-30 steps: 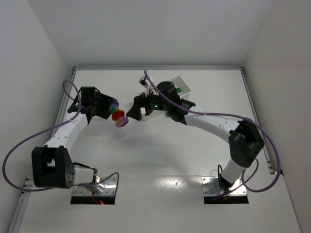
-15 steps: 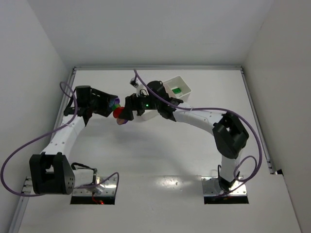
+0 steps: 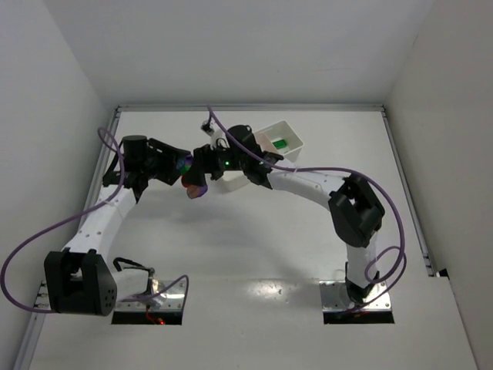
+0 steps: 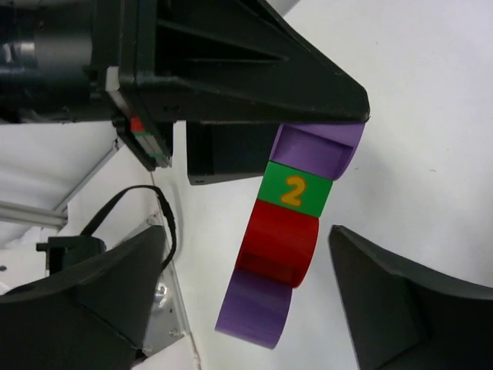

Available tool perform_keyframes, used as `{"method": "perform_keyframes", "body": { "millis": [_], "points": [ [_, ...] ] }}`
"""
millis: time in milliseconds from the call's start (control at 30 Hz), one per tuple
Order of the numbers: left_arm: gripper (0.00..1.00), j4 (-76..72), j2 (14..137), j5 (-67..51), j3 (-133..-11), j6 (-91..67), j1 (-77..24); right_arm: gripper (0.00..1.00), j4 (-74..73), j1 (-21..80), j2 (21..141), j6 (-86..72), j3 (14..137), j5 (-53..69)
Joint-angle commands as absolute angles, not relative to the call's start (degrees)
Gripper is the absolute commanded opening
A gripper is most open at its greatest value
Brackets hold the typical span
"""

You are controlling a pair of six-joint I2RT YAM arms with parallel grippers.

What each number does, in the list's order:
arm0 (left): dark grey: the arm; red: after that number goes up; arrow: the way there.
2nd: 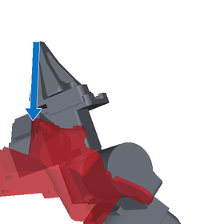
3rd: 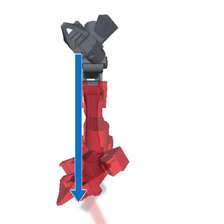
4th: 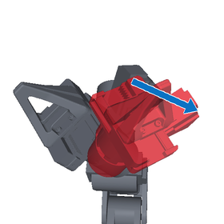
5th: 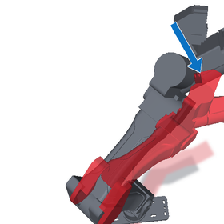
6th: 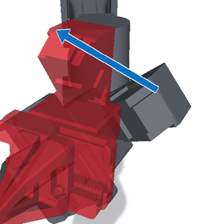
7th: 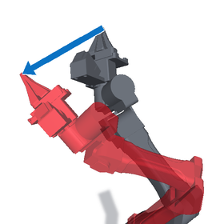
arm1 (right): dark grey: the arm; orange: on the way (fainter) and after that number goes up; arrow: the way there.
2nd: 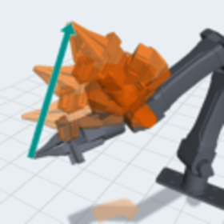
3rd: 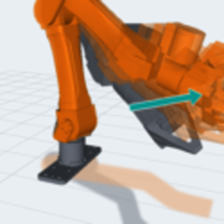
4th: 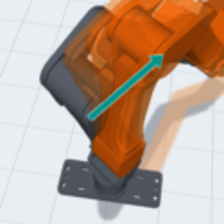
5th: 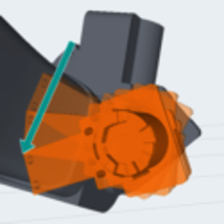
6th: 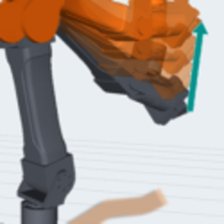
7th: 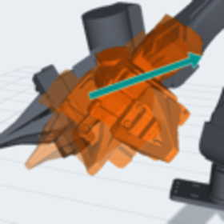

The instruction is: Sort the legos into containers by color

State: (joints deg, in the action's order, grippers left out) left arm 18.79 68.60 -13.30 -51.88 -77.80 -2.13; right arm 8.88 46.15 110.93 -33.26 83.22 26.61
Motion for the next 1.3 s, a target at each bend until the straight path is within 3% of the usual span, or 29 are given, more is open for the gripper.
{"method": "perform_keyframes", "body": {
  "millis": [0,100,267,400,500,533,567,933,1267],
  "points": [
    [0.0,17.05,66.01,-12.84,-52.82,-76.9,-3.25,0.84,10.99,46.85,112.41,-34.19,86.22,26.63],
    [0.0,17.05,66.01,-12.83,-52.82,-76.38,-3.25,0.66,10.99,46.85,113.02,-34.19,86.22,26.63],
    [0.0,17.05,65.48,-12.31,-52.82,-76.38,-3.25,0.62,10.99,47.37,113.55,-34.19,86.22,25.58],
    [0.0,17.05,65.48,-12.3,-52.82,-76.38,-3.78,0.46,10.99,47.37,114.17,-34.19,86.84,24.97],
    [0.0,17.05,65.48,-11.78,-52.82,-76.38,-4.3,0.19,11.51,47.37,114.17,-34.19,86.84,24.96],
    [0.0,17.05,65.48,-11.78,-52.82,-75.85,-4.31,0.03,11.51,47.37,114.17,-33.49,86.84,24.35],
    [0.0,17.57,65.48,-11.08,-52.82,-75.85,-4.31,0.0,10.99,47.37,114.17,-33.49,86.84,23.82],
    [0.0,17.58,71.45,-4.57,-58.62,-70.84,-4.31,0.0,8.7,49.04,105.13,-26.02,77.44,22.77],
    [0.0,17.58,70.93,-7.9,-56.51,-59.37,-4.92,0.0,1.15,49.31,92.4,-11.62,57.41,17.06]
  ]
}}
